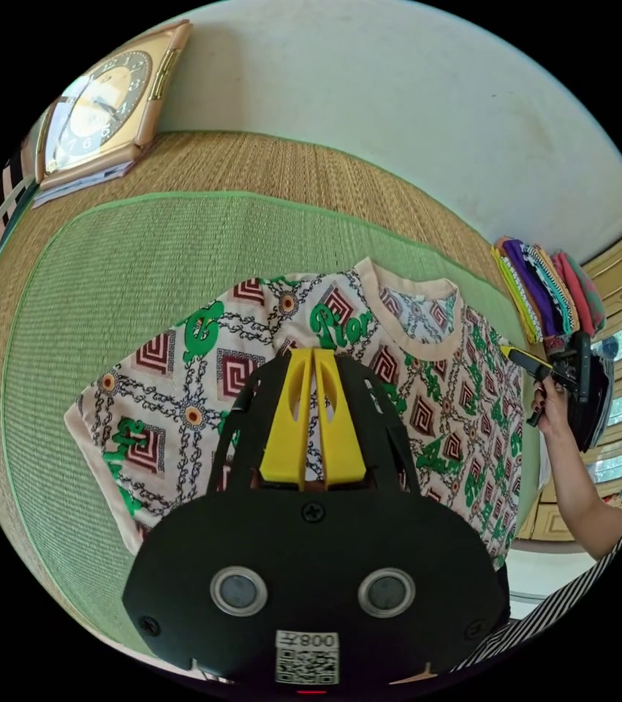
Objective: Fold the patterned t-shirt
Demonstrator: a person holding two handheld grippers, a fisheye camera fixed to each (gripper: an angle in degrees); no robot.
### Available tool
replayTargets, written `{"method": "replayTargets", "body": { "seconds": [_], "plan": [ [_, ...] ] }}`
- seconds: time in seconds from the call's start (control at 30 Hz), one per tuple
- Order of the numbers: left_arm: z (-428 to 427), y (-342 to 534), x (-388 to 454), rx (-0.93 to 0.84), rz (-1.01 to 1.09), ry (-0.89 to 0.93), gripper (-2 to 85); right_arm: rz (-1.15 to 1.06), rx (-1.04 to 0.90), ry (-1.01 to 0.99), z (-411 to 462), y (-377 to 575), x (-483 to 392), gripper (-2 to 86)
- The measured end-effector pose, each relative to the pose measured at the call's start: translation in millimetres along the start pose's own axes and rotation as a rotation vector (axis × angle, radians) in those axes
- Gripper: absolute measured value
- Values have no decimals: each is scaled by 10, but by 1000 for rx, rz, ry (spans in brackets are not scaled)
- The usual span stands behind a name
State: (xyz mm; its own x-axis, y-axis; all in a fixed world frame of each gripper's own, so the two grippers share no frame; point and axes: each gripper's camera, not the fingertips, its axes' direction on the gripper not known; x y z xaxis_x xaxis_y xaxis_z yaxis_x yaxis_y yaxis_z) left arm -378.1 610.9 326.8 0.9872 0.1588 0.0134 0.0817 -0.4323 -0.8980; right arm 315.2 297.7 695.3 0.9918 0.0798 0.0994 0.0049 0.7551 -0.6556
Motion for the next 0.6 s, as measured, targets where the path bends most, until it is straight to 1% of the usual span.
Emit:
{"method": "replayTargets", "body": {
  "seconds": [0.2, 0.27, 0.37, 0.47, 0.53, 0.6],
  "plan": [
    [84, -134, 34, 1, 4, 2, 1, 32, 11, -36, 68, -95, 141, -6],
    [35, -52, 68, 32, 18, 27, 1, 40, 32, -15, 27, -34, 137, -5],
    [-69, 221, 88, 56, 26, 107, 1, 7, 76, -50, -112, 185, 88, -5],
    [-161, 552, 67, 53, 29, 42, 1, -55, 87, -78, -238, 559, -34, -5],
    [-98, 719, -39, -15, -5, -28, 1, -96, 39, -60, -174, 850, -122, -5],
    [-52, 788, -112, -45, -11, -5, 1, -82, -33, -19, -27, 962, -114, -5]
  ]
}}
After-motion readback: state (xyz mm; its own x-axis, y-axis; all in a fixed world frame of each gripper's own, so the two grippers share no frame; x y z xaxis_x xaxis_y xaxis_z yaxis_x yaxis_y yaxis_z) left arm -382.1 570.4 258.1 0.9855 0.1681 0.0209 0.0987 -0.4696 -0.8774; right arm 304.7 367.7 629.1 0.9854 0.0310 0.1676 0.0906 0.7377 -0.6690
